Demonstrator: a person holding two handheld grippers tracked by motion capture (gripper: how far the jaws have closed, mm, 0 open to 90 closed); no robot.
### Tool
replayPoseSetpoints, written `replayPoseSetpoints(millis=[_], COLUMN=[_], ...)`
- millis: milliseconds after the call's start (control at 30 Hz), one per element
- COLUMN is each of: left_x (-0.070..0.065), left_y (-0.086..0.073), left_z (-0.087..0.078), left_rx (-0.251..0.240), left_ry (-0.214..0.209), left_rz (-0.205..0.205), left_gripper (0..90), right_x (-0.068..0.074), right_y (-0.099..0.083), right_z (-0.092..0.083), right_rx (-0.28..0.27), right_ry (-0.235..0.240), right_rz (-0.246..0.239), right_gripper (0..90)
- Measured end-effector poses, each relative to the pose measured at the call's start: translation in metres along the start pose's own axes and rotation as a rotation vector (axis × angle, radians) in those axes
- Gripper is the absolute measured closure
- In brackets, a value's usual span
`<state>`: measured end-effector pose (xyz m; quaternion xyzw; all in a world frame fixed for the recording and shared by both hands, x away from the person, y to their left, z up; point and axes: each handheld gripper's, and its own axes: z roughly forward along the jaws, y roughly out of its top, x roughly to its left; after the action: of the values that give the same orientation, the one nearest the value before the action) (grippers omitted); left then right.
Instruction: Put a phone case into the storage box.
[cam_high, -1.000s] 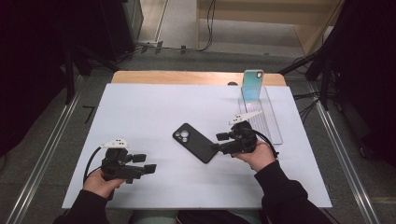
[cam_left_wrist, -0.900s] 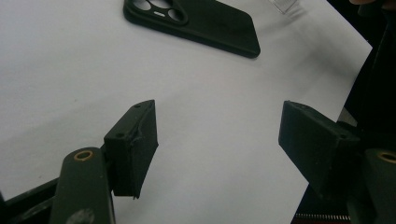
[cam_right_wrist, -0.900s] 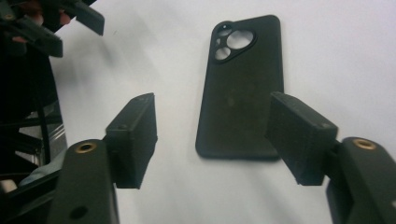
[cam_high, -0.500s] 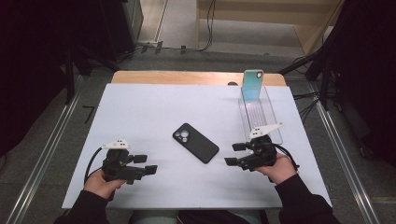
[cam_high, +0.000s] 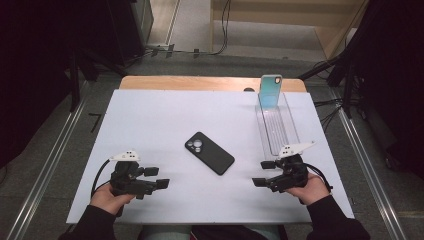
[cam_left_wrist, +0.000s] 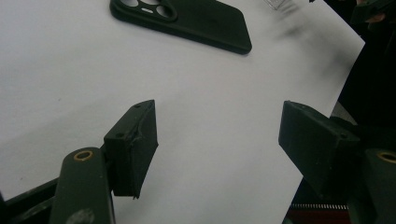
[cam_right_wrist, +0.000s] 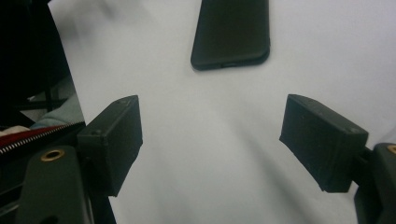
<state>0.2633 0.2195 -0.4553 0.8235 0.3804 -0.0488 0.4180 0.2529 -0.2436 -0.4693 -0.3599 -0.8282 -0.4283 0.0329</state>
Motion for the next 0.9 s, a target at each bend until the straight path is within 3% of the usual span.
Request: replayPoseSetpoints(millis=[167, 300, 533, 700, 800, 833, 900], left_x=[0.001, 0.002, 0.002, 0.002, 0.002, 0.002, 0.002], left_y=[0.000, 0.000, 0.000, 0.000, 0.000, 0.000, 0.000], left_z=[0.000, 0.000, 0.000, 0.000, 0.000, 0.000, 0.000], left_rx=[-0.003, -0.001, -0.003, -0.001, 0.001, 0.000, 0.000], left_ry=[0.004, 0.004, 0.006, 0.012, 0.013, 0.014, 0.013], left_rz=[-0.001, -0.005, -0.007, -0.007, -0.007, -0.006, -0.006], left_gripper=[28.5, 28.5, 28.5, 28.5, 28.5, 28.5, 28.5], right_x=[0.005, 0.007, 0.011, 0.013, 0.013, 0.012, 0.011], right_y=[0.012, 0.025, 0.043, 0.053, 0.058, 0.061, 0.065], right_z=[0.007, 0.010, 0.025, 0.035, 0.041, 0.042, 0.044], right_rx=[-0.008, -0.039, -0.060, -0.042, -0.055, -0.055, -0.060], right_ry=[0.001, -0.021, -0.044, -0.051, -0.059, -0.056, -0.003], right_rz=[-0.012, 0.017, 0.017, 0.017, 0.026, 0.027, 0.020], right_gripper=[17.9, 17.2, 14.9, 9.3, 0.0, 0.0, 0.0])
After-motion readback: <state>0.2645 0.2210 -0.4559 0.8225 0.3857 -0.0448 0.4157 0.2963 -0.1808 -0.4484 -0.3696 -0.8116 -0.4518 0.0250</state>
